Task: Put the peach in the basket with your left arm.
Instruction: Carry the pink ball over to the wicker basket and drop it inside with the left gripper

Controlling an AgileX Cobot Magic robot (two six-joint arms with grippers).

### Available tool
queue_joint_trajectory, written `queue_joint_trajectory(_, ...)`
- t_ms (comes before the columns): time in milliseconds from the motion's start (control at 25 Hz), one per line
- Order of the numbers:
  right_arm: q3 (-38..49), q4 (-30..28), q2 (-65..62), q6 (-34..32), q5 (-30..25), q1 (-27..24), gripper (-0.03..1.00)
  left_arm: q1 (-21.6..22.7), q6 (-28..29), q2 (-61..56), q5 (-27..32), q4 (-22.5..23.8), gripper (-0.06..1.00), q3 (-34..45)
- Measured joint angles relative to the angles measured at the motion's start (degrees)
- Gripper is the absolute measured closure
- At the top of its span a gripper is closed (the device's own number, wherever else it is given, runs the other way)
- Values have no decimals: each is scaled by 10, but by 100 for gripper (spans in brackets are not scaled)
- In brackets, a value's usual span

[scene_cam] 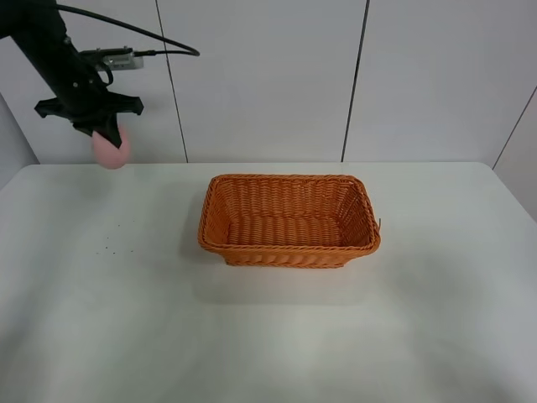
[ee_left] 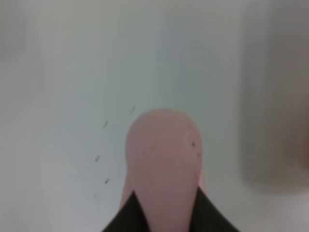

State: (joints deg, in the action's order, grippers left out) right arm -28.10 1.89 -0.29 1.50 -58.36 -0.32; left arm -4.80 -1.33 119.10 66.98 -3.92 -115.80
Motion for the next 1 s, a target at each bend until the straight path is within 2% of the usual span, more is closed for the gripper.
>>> queue_joint_trajectory(200,0,0,0,0,0,0,27,-94,10,17,0,-5,87,-46)
queue_joint_trajectory(480,0,0,0,0,0,0,27,-231,13,111,-1,-7,87,-85)
queue_joint_trajectory(600,0,0,0,0,0,0,27,-272,13,148,-8,-10,87,-93)
queue_joint_trajectory(800,0,0,0,0,0,0,27,-304,17,193,-63,-11,85,-94)
queue_joint_trajectory(920,0,0,0,0,0,0,27,-306,18,210,-73,-14,69,-94)
queue_joint_trajectory(1000,0,0,0,0,0,0,27,-306,19,213,-72,-17,49,-94)
